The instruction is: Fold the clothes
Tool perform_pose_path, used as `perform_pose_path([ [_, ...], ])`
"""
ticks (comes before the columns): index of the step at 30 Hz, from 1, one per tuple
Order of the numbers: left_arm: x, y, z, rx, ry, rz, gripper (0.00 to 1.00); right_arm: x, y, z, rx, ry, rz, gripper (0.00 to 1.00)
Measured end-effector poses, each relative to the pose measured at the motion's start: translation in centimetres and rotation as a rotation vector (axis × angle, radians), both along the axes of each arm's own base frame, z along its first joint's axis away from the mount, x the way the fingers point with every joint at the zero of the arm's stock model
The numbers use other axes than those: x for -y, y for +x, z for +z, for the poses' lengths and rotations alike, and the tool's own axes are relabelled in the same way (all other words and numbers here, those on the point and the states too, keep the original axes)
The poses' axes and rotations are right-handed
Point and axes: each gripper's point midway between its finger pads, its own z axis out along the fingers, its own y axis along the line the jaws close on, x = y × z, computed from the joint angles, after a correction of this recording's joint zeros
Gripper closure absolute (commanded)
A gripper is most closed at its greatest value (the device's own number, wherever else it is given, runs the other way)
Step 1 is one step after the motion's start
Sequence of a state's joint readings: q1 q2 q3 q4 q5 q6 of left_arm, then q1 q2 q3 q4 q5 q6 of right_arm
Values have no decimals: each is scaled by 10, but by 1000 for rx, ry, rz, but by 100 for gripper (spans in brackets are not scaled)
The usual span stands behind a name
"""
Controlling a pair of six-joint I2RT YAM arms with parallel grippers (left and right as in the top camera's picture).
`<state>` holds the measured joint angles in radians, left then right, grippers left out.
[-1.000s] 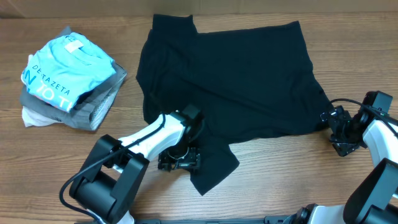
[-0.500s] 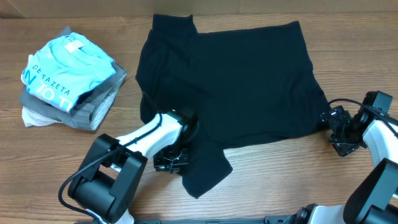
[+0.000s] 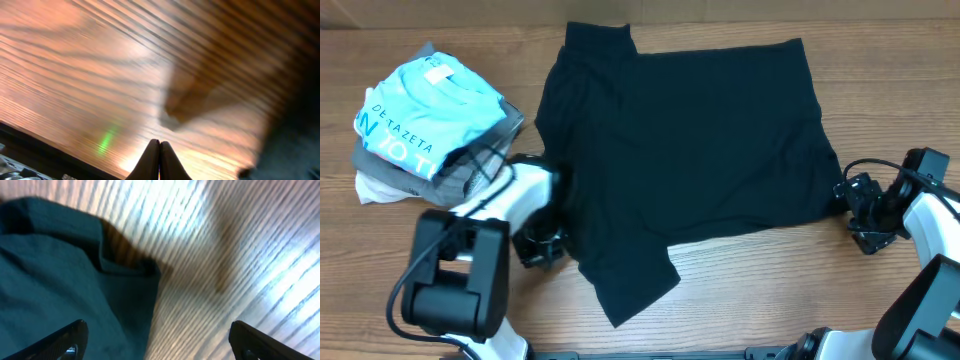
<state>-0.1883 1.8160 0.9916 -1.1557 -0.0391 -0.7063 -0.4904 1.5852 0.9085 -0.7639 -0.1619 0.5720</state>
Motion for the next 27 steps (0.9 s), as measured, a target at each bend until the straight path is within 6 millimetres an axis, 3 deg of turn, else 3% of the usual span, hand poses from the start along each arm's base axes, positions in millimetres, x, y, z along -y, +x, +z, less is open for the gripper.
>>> perform_pose_path([
  [4,-10,4,-1,8,-18,29,96,2,7,-1,26,-28,11,6],
  [5,-7,7,-3,20,-37,22,89,4,10,0,39,-38,10,6],
  [6,-3,11,-5,37,-68,6,73,5,13,0,49,-44,10,6],
  [7,3,16,-7,56,-105,-16,51,6,15,0,57,-48,10,6],
  [8,9,20,-9,72,-135,-34,37,7,16,1,62,-51,10,6],
  [10,20,19,-9,70,-180,-69,28,6,15,0,60,-49,9,5],
  [13,35,20,-9,79,-222,-115,29,5,13,0,53,-46,9,5],
  [15,45,23,-11,99,-247,-140,37,5,12,-1,46,-43,8,5],
  [17,50,24,-12,121,-252,-148,58,4,10,-1,40,-41,7,5],
  [19,50,21,-13,138,-246,-142,87,4,10,-1,36,-40,7,5],
  [20,49,18,-13,138,-243,-136,94,4,9,-1,34,-40,7,5],
  [24,44,-3,-12,66,-229,-120,96,4,8,-2,30,-38,6,5],
  [27,39,-23,-12,-5,-218,-120,89,4,8,-2,31,-39,7,5],
])
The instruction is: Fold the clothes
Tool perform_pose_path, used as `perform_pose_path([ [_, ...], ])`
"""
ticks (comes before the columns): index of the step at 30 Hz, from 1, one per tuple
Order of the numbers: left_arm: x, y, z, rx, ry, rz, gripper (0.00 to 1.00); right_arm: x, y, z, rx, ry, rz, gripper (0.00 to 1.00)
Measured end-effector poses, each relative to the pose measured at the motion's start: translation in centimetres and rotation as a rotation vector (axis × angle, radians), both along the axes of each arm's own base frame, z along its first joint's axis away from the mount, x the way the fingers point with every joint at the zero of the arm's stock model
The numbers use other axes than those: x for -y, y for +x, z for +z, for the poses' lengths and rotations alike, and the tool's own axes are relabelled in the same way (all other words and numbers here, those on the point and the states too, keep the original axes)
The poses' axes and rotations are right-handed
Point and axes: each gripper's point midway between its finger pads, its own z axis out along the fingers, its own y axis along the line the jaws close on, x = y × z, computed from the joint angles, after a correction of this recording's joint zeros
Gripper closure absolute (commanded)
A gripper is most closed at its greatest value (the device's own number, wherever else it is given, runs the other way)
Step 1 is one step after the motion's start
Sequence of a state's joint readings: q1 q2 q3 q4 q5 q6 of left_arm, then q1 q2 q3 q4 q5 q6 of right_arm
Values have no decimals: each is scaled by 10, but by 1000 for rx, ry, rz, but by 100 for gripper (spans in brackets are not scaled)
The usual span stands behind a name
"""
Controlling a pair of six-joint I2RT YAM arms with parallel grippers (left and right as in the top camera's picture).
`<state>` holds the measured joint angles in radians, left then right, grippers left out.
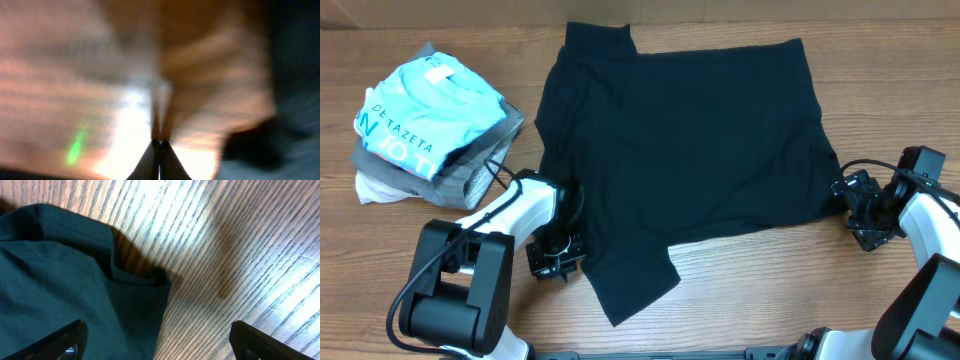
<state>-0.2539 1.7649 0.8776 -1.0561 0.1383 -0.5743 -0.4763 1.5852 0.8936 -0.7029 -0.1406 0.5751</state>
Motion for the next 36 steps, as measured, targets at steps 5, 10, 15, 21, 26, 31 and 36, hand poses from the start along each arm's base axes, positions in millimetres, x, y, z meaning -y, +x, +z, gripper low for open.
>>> perform_pose_path([
  [5,4,12,3,90,-39,-27,54,1,0,0,1,-4,-1,5],
  [10,12,36,21,248,-87,-36,37,1,0,0,1,-5,-1,5],
  [15,22,51,19,330,-119,-73,41,2,0,0,-2,-11,-3,5],
  [21,37,39,11,311,-134,-147,76,2,0,0,-2,-11,-3,5],
  [26,34,32,6,284,-94,-141,96,2,0,0,-2,-11,-3,5],
  [31,8,16,4,205,20,-67,96,3,-1,0,-4,-14,-4,5],
  [36,-44,8,5,136,150,105,96,3,0,0,-4,-17,-4,5],
])
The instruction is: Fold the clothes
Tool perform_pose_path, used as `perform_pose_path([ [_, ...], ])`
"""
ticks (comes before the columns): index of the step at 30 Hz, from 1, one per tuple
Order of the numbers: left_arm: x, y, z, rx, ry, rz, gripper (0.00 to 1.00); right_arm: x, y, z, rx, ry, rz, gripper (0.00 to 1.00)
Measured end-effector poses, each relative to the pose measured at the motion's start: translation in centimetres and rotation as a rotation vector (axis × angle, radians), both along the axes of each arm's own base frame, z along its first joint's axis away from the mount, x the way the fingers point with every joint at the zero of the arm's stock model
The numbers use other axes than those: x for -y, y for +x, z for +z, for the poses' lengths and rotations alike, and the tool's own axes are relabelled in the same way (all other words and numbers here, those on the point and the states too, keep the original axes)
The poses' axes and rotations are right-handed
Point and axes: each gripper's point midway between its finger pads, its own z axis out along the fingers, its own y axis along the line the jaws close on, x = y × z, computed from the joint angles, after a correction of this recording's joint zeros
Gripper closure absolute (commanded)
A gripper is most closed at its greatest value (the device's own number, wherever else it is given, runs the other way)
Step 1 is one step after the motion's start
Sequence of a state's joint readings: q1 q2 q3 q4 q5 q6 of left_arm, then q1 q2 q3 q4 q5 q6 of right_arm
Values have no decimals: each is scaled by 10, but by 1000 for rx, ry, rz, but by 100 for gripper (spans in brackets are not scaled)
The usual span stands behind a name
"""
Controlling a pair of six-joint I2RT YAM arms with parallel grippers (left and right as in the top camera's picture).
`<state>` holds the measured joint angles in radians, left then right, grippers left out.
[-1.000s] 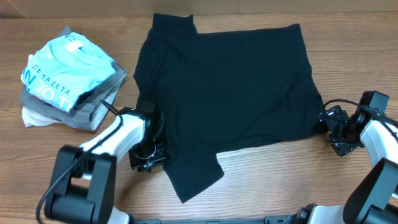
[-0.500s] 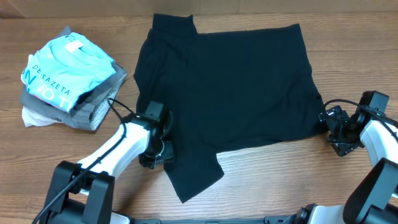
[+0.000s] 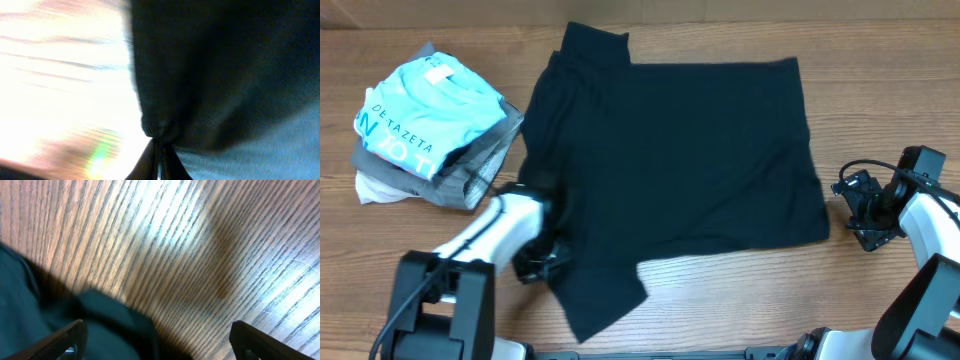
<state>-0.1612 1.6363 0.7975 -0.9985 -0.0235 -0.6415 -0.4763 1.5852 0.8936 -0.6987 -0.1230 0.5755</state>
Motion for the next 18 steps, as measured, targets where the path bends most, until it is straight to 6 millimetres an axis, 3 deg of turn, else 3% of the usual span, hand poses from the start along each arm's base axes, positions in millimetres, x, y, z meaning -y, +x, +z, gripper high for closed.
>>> perform_pose_path([
  [4,-27,9,-2,29,-9,148,96,-3,-4,-1,-16,9,2,8],
  [10,-31,13,-3,44,-73,188,95,-28,-16,-10,-82,38,77,14],
  [14,-30,14,-3,49,-80,174,92,-44,8,-15,25,4,225,29],
  [18,-30,15,-3,52,-83,165,92,-65,21,-19,94,-7,336,30],
])
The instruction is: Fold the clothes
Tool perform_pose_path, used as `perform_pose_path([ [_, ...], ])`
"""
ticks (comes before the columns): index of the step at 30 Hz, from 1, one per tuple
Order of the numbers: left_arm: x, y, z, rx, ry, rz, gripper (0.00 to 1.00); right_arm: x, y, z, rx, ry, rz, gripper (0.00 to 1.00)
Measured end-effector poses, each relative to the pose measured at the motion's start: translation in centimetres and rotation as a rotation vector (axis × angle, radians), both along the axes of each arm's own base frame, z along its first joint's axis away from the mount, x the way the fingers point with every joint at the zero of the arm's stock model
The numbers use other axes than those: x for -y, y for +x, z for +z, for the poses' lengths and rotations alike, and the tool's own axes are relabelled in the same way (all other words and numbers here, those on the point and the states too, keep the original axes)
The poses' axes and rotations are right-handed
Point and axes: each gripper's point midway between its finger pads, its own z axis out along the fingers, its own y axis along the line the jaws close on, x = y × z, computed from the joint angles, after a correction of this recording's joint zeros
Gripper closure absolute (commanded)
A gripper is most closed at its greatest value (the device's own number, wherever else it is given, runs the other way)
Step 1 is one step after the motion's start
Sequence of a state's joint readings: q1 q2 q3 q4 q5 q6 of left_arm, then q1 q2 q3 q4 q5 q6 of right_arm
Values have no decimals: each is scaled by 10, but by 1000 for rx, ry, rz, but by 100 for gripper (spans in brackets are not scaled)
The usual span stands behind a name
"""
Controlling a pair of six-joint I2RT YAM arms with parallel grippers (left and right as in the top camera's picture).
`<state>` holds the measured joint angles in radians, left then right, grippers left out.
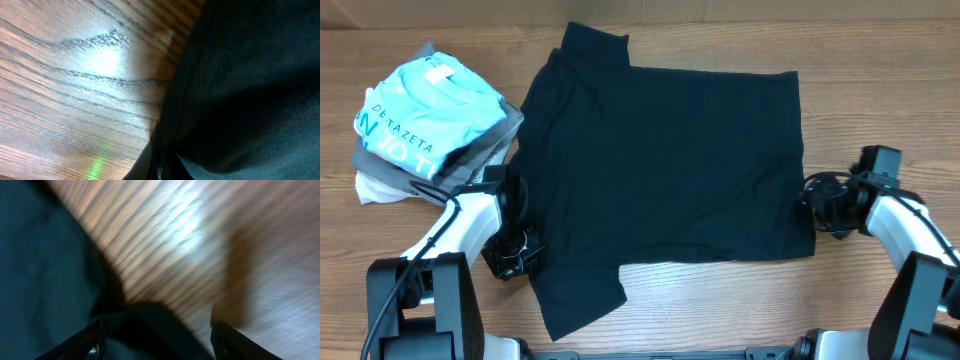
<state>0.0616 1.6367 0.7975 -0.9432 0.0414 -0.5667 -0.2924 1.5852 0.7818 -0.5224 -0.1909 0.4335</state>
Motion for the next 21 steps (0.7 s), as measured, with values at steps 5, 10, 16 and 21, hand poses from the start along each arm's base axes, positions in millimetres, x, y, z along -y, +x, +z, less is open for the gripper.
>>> perform_pose_path([
  [5,0,0,0,1,-2,-9,92,-19,10,-3,66,-29,130,48],
  [10,0,0,0,2,-4,-18,91,-16,12,-6,67,-104,156,68],
  [16,0,0,0,3,-4,-20,90,20,15,-2,86,-157,39,0],
  [21,0,1,0,5,-4,-24,88,34,-4,-1,21,-66,-63,0],
])
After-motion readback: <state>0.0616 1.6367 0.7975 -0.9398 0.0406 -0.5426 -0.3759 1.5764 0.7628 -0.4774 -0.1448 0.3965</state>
